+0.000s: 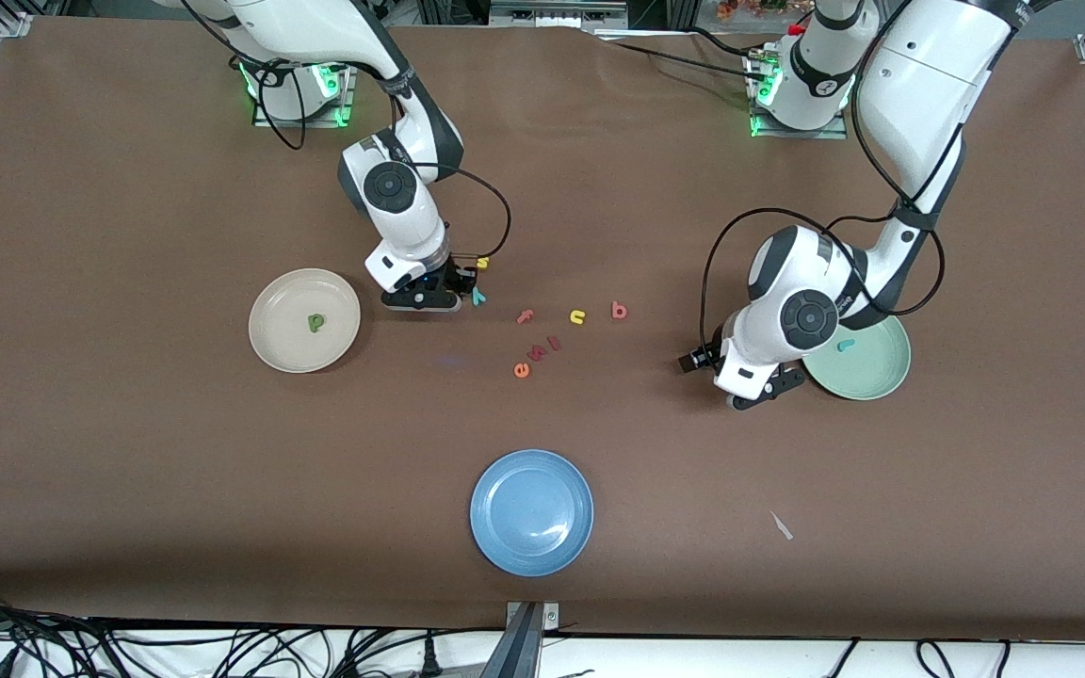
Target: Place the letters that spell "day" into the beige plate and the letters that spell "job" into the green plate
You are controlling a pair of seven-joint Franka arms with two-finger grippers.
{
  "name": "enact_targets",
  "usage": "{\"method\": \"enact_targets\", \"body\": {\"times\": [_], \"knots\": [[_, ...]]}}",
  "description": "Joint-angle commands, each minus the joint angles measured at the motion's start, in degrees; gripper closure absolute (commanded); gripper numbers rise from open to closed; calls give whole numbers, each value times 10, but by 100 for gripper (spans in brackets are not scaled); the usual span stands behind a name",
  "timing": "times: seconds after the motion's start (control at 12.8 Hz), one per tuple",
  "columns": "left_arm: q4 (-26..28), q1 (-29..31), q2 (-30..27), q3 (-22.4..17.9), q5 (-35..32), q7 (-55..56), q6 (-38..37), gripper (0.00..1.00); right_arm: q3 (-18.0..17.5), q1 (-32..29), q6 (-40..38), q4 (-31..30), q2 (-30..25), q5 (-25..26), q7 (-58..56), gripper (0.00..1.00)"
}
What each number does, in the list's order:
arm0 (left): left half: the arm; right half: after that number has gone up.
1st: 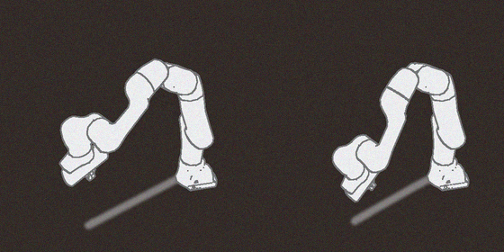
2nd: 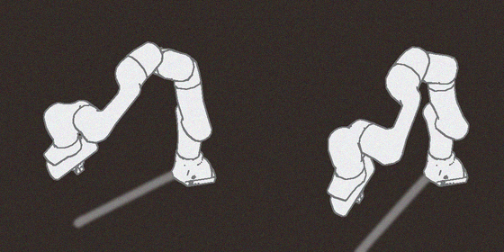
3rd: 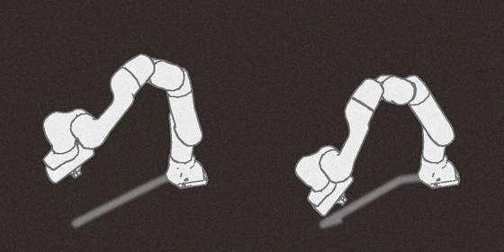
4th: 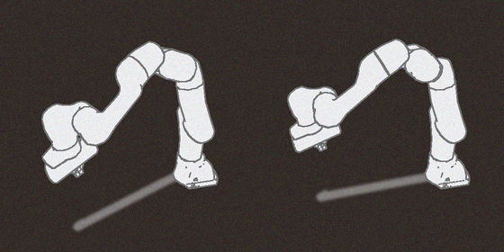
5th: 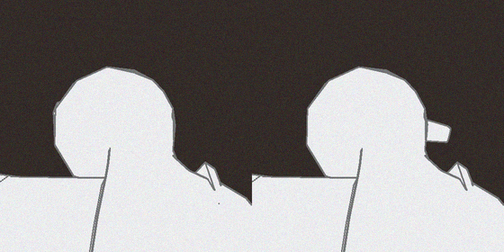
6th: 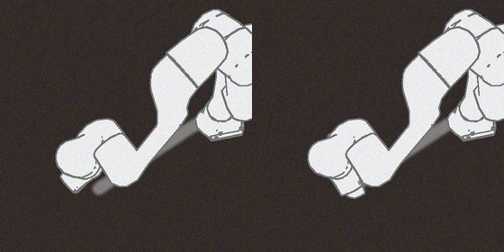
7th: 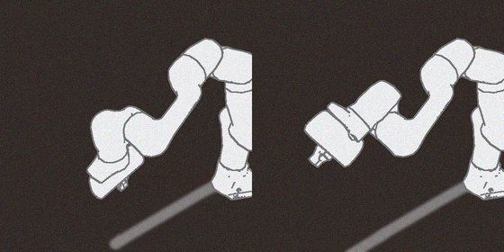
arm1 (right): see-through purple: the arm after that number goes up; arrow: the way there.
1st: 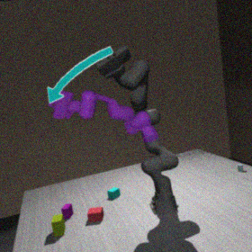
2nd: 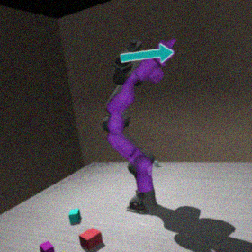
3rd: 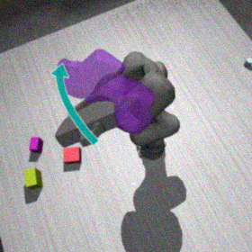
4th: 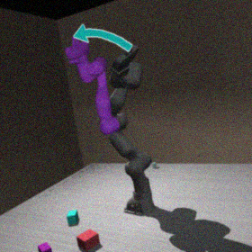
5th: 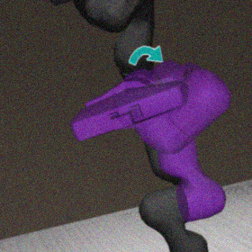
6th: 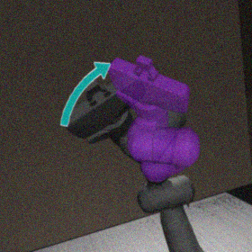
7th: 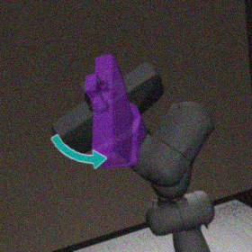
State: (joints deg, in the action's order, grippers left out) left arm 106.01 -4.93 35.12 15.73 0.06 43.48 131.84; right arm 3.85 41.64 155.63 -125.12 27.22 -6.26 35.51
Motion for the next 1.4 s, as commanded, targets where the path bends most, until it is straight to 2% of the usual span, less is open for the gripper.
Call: {"method": "enact_targets", "body": {"times": [0.0, 0.16, 0.23, 0.39, 0.47, 0.78, 1.01, 1.17, 1.25, 1.33], "knots": [[-11, -4, 6, 0, -15, 6, 3, 10, 2, 4, 9, -10, 4, -4, -4, 69], [-16, -10, 9, -1, -16, 5, 2, 8, 2, 3, 6, -10, 1, -4, -8, 77], [-18, -11, 12, -1, -16, 6, 2, 7, 2, 3, 6, -10, -1, -5, -11, 84], [-19, -15, 9, -1, -16, 5, 1, 7, 5, 2, -15, -5, -17, -5, -21, 87], [-19, -15, 13, -1, -16, 3, 2, 7, 10, 2, -55, 3, -32, -5, -35, 87], [-19, -15, 16, -1, -16, 0, 2, 6, 88, 2, -220, 42, -84, -6, -163, 86], [-19, -16, 17, 0, -16, -1, 2, 6, 157, 2, -280, 45, -109, -6, -285, 86], [-31, -18, 24, -1, -16, -2, 2, 5, 201, 1, -294, 45, -114, -6, -360, 83], [-32, -18, 26, -1, -16, -1, 1, 5, 218, 1, -294, 42, -114, -9, -386, 77], [-32, -18, 24, -1, -16, -1, -2, 5, 225, 1, -294, 39, -113, -9, -389, 65]]}}
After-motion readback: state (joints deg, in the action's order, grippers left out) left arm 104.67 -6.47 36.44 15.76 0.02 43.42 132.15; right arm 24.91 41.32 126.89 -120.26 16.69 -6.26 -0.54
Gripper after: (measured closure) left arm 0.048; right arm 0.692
